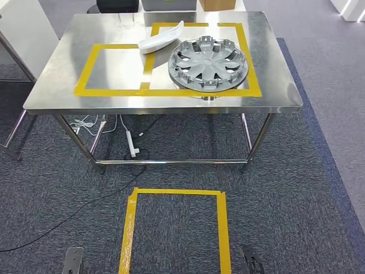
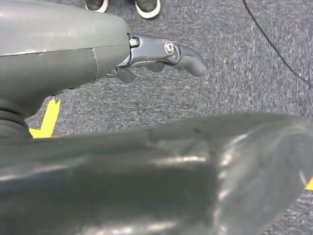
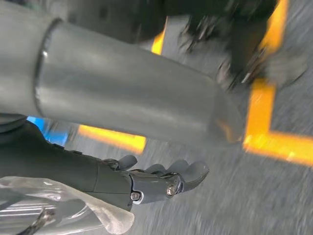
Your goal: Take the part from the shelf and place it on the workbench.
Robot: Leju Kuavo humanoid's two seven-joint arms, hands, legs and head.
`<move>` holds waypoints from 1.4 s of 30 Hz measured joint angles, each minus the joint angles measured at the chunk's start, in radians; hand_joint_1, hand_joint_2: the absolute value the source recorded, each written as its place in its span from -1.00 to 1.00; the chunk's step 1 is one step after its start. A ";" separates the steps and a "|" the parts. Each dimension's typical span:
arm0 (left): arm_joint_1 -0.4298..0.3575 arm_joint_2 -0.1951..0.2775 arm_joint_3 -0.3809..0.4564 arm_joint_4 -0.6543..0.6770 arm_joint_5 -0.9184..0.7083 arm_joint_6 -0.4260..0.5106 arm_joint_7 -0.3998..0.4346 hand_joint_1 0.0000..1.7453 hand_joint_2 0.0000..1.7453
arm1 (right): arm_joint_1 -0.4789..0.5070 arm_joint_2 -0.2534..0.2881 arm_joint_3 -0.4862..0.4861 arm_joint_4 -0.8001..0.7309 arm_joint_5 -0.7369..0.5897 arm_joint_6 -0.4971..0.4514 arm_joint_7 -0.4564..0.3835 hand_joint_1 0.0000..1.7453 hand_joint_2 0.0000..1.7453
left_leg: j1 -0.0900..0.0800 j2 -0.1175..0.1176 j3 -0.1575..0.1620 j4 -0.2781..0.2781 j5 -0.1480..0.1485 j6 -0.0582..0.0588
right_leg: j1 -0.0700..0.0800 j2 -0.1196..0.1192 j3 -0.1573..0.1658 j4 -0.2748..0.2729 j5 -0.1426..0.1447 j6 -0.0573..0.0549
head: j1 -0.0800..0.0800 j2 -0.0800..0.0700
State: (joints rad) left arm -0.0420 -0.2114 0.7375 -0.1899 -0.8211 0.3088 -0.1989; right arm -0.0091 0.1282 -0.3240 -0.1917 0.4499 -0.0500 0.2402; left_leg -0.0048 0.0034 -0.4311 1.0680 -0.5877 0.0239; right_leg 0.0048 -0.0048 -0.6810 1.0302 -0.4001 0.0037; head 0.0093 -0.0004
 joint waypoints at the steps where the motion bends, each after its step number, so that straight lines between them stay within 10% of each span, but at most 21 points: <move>1: -0.003 0.001 -0.003 0.000 -0.006 0.000 0.003 -1.00 -1.00 | -0.004 0.000 0.013 0.000 0.020 -0.009 0.014 -1.00 -1.00 | -0.005 -0.001 0.035 -0.061 -0.005 0.004 | -0.001 0.000 -0.004 -0.005 0.015 0.003 | 0.001 0.000; 5: -0.004 -0.001 -0.010 0.002 -0.014 0.000 0.007 -1.00 -1.00 | -0.009 -0.001 0.032 0.004 0.022 -0.039 0.046 -1.00 -1.00 | -0.011 0.002 0.019 -0.123 0.038 0.016 | -0.008 0.002 -0.017 -0.037 0.046 0.023 | -0.005 0.000; 9: 0.001 -0.001 -0.010 0.002 -0.013 -0.001 0.004 -1.00 -1.00 | -0.005 -0.001 0.033 0.006 0.006 -0.068 0.044 -1.00 -1.00 | -0.006 0.007 -0.056 -0.123 0.105 0.033 | -0.013 0.004 -0.057 0.160 -0.162 0.039 | 0.002 0.000; 11: 0.001 -0.001 -0.010 0.002 -0.012 -0.001 0.002 -1.00 -1.00 | -0.008 -0.001 0.033 0.006 0.002 -0.076 0.041 -1.00 -1.00 | -0.007 0.009 -0.102 -0.112 0.134 0.031 | -0.014 0.004 -0.043 0.259 -0.161 0.044 | 0.002 0.000; 14: 0.001 -0.002 -0.010 0.002 -0.006 -0.001 -0.002 -1.00 -1.00 | -0.012 -0.001 0.030 0.006 -0.009 -0.088 0.034 -1.00 -1.00 | -0.005 0.011 -0.173 -0.081 0.168 0.022 | -0.015 0.004 0.097 0.175 -0.097 0.044 | 0.002 0.000; 16: 0.001 -0.004 -0.009 0.002 -0.003 0.000 -0.008 -1.00 -1.00 | -0.017 -0.001 0.027 0.005 -0.013 -0.099 0.022 -1.00 -1.00 | -0.007 0.011 -0.203 -0.062 0.188 0.012 | -0.013 0.004 0.230 0.007 -0.144 0.039 | 0.004 0.000; 18: 0.001 -0.004 -0.009 0.002 -0.001 0.004 -0.015 -1.00 -1.00 | -0.020 -0.001 0.025 0.005 -0.014 -0.103 0.008 -1.00 -1.00 | -0.006 0.012 -0.218 -0.057 0.213 0.002 | -0.009 0.006 0.277 -0.081 -0.179 0.030 | 0.006 0.000; 20: 0.004 -0.003 -0.009 0.002 0.001 0.010 -0.019 -1.00 -1.00 | -0.017 0.000 0.022 0.006 -0.013 -0.104 0.001 -1.00 -1.00 | -0.003 0.010 -0.230 -0.054 0.213 -0.009 | -0.010 0.003 0.255 -0.080 -0.164 0.016 | 0.006 0.000; 25: 0.011 -0.003 -0.008 0.002 0.003 0.023 -0.020 -1.00 -1.00 | -0.011 0.002 0.019 0.006 -0.007 -0.113 -0.017 -1.00 -1.00 | 0.009 0.005 -0.265 0.179 0.017 -0.042 | -0.012 -0.022 0.186 -0.078 -0.106 -0.010 | -0.002 0.000; 28: 0.010 -0.004 -0.008 0.002 0.003 0.023 -0.016 -1.00 -1.00 | -0.011 0.002 0.019 0.006 -0.006 -0.110 -0.023 -1.00 -1.00 | 0.017 0.009 -0.217 0.208 0.097 -0.048 | -0.013 -0.050 0.146 -0.064 -0.077 -0.005 | -0.002 0.000; 32: 0.003 -0.004 -0.008 0.002 0.002 0.024 -0.012 -1.00 -1.00 | -0.009 0.002 0.019 0.006 -0.001 -0.101 -0.029 -1.00 -1.00 | 0.006 0.060 -0.048 -0.043 0.079 -0.028 | -0.010 -0.088 0.108 -0.042 -0.054 0.014 | -0.001 0.000; 35: 0.005 -0.004 -0.007 0.002 0.002 0.025 -0.002 -1.00 -1.00 | -0.012 0.002 0.019 0.006 0.003 -0.091 -0.031 -1.00 -1.00 | 0.004 0.043 -0.047 -0.090 0.066 -0.002 | -0.011 -0.099 0.090 -0.034 -0.049 0.034 | 0.000 0.000; 40: 0.008 -0.007 -0.005 0.002 0.000 0.026 0.001 -1.00 -1.00 | -0.005 0.002 0.019 0.007 0.005 -0.090 -0.032 -1.00 -1.00 | -0.002 -0.003 -0.090 -0.092 0.102 0.027 | -0.014 -0.002 -0.004 0.215 -0.203 0.044 | 0.004 0.000; 42: 0.010 -0.007 -0.005 0.003 -0.001 0.026 0.001 -1.00 -1.00 | -0.004 0.002 0.019 0.007 0.005 -0.090 -0.032 -1.00 -1.00 | -0.009 -0.026 -0.107 -0.087 0.113 0.029 | -0.013 0.003 0.007 0.233 -0.202 0.038 | 0.004 0.000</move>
State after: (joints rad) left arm -0.0322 -0.2188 0.7327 -0.1873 -0.8218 0.3349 -0.1976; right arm -0.0136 0.1301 -0.3052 -0.1843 0.4547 -0.1396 0.2087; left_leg -0.0134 -0.0222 -0.5377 0.9811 -0.4745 0.0526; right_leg -0.0077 -0.0018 -0.6739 1.2629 -0.6023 0.0416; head 0.0130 -0.0001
